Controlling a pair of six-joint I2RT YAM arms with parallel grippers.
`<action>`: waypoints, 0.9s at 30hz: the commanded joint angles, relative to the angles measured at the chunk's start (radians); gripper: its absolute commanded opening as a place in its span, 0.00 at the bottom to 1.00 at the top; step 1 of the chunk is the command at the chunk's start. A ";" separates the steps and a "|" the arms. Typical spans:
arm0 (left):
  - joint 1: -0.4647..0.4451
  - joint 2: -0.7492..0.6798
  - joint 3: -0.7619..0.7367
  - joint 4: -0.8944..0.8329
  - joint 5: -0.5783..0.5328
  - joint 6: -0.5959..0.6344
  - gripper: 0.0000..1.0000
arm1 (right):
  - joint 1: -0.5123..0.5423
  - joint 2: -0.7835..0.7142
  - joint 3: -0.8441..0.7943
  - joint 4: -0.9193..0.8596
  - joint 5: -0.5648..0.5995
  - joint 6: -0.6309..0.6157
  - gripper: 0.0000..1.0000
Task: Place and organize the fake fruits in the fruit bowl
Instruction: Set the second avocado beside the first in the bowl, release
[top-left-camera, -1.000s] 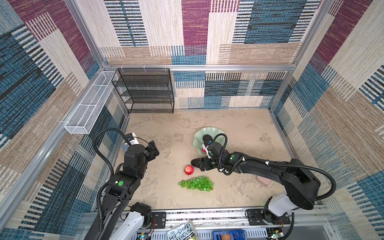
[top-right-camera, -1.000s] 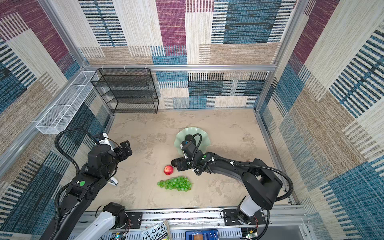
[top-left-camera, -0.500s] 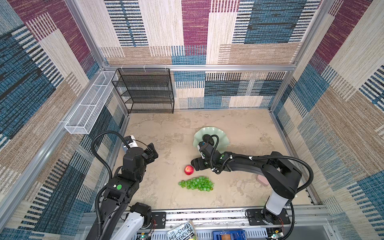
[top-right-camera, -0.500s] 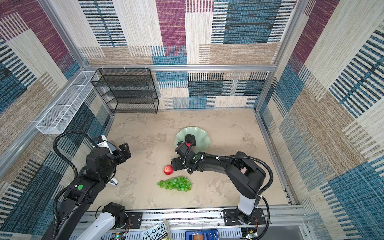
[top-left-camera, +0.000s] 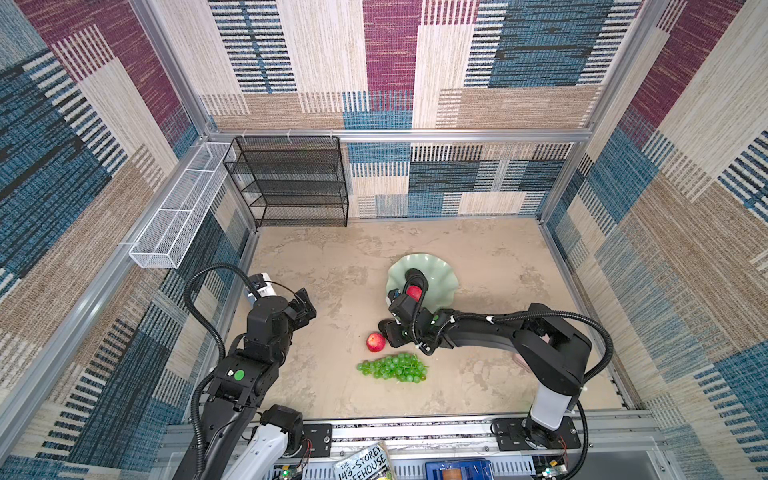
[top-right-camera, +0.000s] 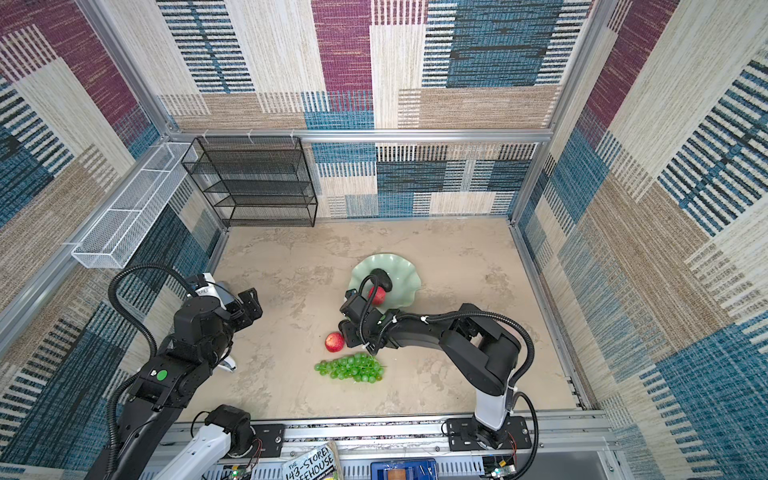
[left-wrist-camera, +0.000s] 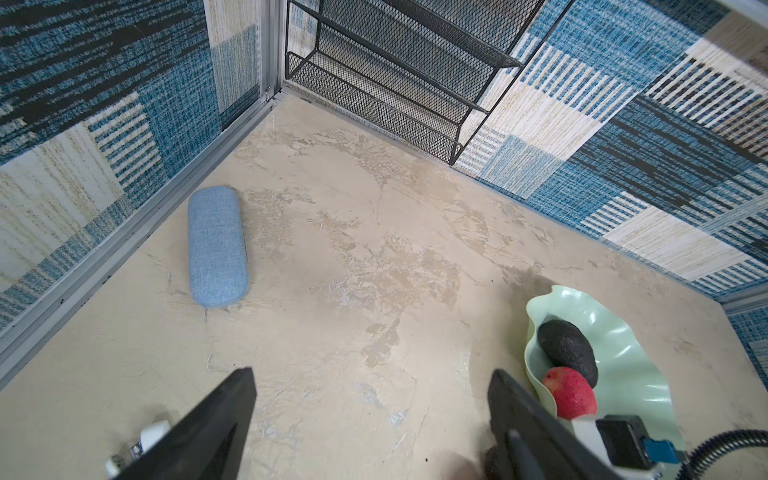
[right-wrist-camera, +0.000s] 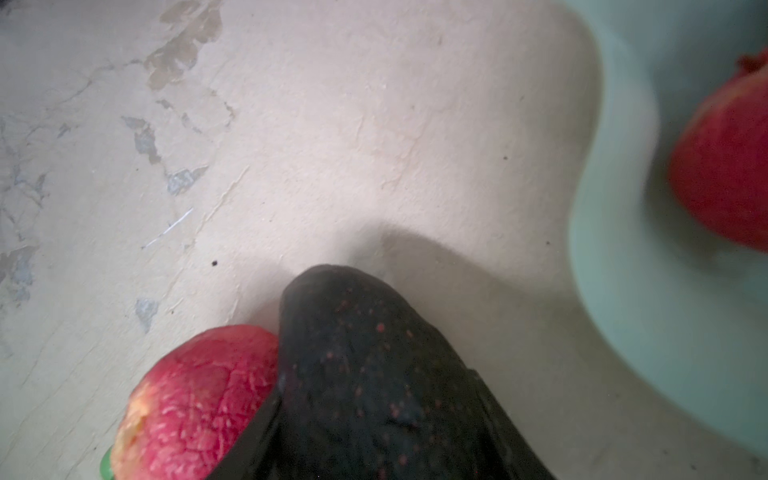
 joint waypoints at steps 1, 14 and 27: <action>0.003 0.001 -0.005 0.016 -0.018 0.002 0.90 | 0.002 -0.062 0.012 -0.017 0.034 -0.012 0.46; 0.005 0.050 -0.014 0.034 0.036 -0.008 0.90 | -0.197 -0.307 0.048 -0.126 0.068 -0.086 0.48; 0.007 0.189 -0.011 0.038 0.346 0.049 0.90 | -0.467 -0.094 0.082 0.089 -0.021 -0.075 0.49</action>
